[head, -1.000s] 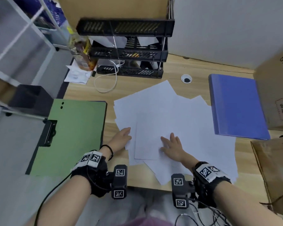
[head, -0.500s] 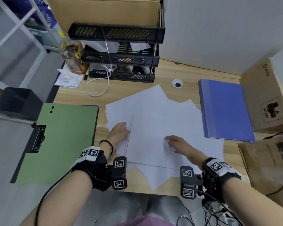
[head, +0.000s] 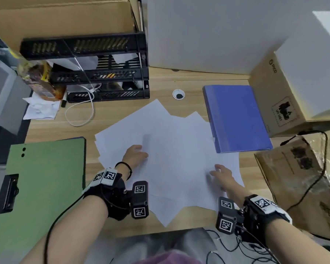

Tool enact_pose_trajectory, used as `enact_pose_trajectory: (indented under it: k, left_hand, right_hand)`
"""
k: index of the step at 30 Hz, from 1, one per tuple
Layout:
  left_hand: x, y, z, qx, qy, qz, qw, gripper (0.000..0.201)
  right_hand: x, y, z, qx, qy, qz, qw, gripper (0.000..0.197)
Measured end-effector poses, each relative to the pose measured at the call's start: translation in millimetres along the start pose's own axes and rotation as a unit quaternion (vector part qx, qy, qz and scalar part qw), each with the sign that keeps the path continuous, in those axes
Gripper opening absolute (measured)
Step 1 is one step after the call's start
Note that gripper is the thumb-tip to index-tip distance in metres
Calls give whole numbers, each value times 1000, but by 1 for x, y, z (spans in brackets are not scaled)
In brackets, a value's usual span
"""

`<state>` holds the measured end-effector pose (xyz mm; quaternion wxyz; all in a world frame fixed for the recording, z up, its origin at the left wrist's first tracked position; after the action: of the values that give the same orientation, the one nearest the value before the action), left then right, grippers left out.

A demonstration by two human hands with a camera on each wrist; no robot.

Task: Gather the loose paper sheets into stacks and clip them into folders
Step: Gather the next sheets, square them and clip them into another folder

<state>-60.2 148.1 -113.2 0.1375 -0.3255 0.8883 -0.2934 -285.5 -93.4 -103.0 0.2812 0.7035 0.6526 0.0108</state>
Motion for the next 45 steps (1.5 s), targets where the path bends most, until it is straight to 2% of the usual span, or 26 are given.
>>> enact_pose_trajectory:
  k: [3,5,7,9,10,11,15,17,23,26,29,37,41,43,45]
  left_hand:
    - [10,-6,3,-7,15,-8,1000,75]
    - [17,-8,5,-11,33,-1,999,82]
    - [25,-7,10,-12,55,-9,998,70]
    - [34,-9,9,-12,86,-25,996,41]
    - [40,-11,9,-13,101,-31,994,33]
    - [45,-13,8,-10,111,-31,993,33]
    - [57,-27,6,11,139,-33,990,56]
    - [59,-32,5,28,140,-24,989,46]
    - [33,-40,-4,80,110,38,990,36]
    - [7,-41,-15,91,108,69,988,41]
    - [-30,-29,-32,88,84,84,989,46]
    - [-113,58,-88,45,-65,-48,996,50]
    - [-126,101,-112,26,-81,-86,993,45]
    - [-127,117,-120,14,-61,-86,994,45]
    - [-125,128,-126,7,-47,-84,995,45]
  right_hand:
    - [3,2,0,-10,9,-46,999,48]
    - [4,-1,-1,-16,10,-40,999,53]
    - [4,-4,-2,-29,11,-4,1000,58]
    - [5,-6,-3,-39,19,26,999,59]
    - [5,-8,-4,-43,21,39,998,59]
    - [5,-9,-5,-47,23,50,997,59]
    - [5,-14,-5,-54,25,86,994,54]
    - [5,-15,-6,-57,25,93,994,53]
    - [5,-5,-3,-61,-5,88,994,48]
    - [10,7,-1,-61,-25,108,992,43]
    - [25,32,3,-80,-13,102,991,41]
    - [102,107,12,-127,86,11,988,39]
    - [140,136,8,-173,126,-88,973,34]
    - [158,152,2,-215,126,-185,951,51]
    - [180,168,-7,-267,134,-291,909,71]
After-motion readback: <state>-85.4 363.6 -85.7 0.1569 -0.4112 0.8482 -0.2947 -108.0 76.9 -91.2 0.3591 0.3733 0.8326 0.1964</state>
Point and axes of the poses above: each hand's wrist, its own z-axis towards the middle knuckle, its own x-axis out of the palm, y = z × x, the point moved 3 cm from there along z, towards the middle knuckle, and after that the axes turned 13 degrees about y, right-handed, at the moved point
